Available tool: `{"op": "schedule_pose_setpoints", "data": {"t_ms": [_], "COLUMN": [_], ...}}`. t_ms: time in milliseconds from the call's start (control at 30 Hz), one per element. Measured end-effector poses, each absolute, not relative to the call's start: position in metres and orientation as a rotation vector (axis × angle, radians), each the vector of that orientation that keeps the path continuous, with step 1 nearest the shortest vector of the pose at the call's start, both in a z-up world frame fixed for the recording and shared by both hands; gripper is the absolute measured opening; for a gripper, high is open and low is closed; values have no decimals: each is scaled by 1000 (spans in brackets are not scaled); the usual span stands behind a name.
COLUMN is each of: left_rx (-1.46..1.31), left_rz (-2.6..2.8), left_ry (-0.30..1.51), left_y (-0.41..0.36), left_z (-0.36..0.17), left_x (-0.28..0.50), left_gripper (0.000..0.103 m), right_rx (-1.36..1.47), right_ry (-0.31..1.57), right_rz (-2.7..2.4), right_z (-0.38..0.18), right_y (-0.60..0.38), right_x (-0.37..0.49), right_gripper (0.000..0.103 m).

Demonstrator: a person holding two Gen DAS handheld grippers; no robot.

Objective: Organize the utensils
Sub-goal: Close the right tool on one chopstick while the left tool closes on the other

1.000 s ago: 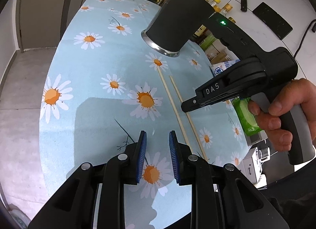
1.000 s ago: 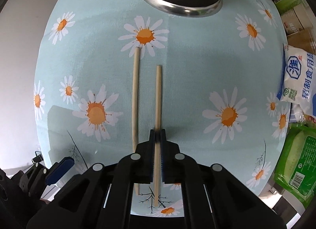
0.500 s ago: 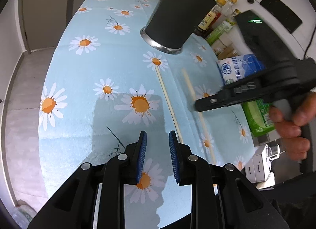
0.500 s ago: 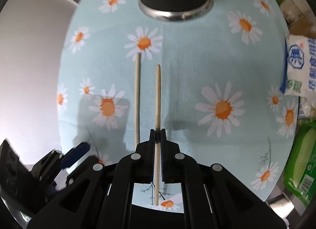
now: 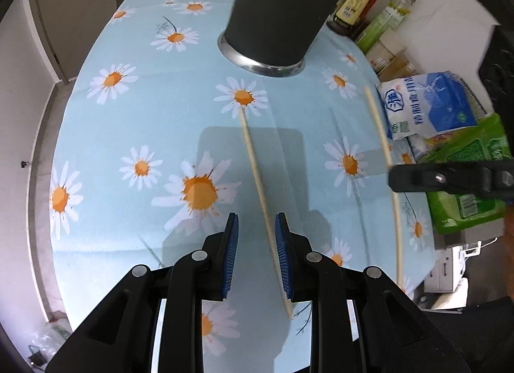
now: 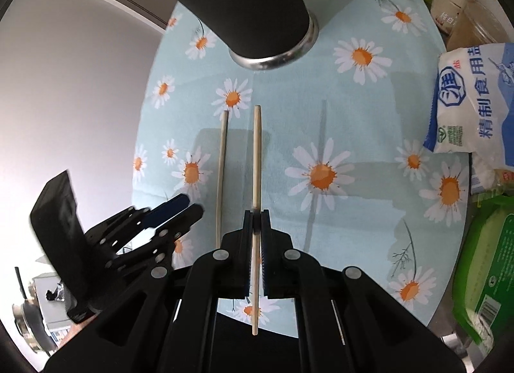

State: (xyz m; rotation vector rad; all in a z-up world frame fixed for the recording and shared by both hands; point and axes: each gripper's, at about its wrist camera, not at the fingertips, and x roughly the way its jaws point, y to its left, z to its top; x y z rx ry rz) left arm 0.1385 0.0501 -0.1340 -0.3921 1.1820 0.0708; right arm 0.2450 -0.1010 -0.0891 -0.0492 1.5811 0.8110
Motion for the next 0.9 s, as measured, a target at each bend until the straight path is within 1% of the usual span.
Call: {"op": "schedule_pose_setpoints", "data": {"t_ms": [200, 300, 433, 667, 700, 733, 800, 900], "left_rx": [-387, -395, -415, -335, -321, -302, -297, -294], "left_rz": [157, 187, 208, 232, 234, 243, 267, 270], "left_ry": [1245, 1283, 1325, 1387, 1397, 1409, 1415, 1420], "left_y": [47, 46, 43, 28, 24, 22, 21, 20], "left_z": [-139, -145, -152, -156, -157, -158, -158, -158], "left_x": [159, 168, 175, 198, 203, 207, 212, 214], "left_gripper": [22, 22, 22, 22, 20, 13, 7, 5], "right_rx": [46, 52, 77, 90, 97, 101, 110, 113], "right_ry": [1586, 1546, 1544, 1502, 1505, 1506, 1501, 1485], "right_rz": [887, 903, 948, 998, 1005, 1010, 1017, 1026], "right_z": [-88, -84, -80, -64, -64, -64, -65, -62], "right_y": [-124, -131, -138, -151, -152, -152, -152, -153], "right_x": [260, 265, 269, 273, 273, 273, 273, 273], "right_gripper": [6, 6, 6, 6, 6, 6, 6, 6]}}
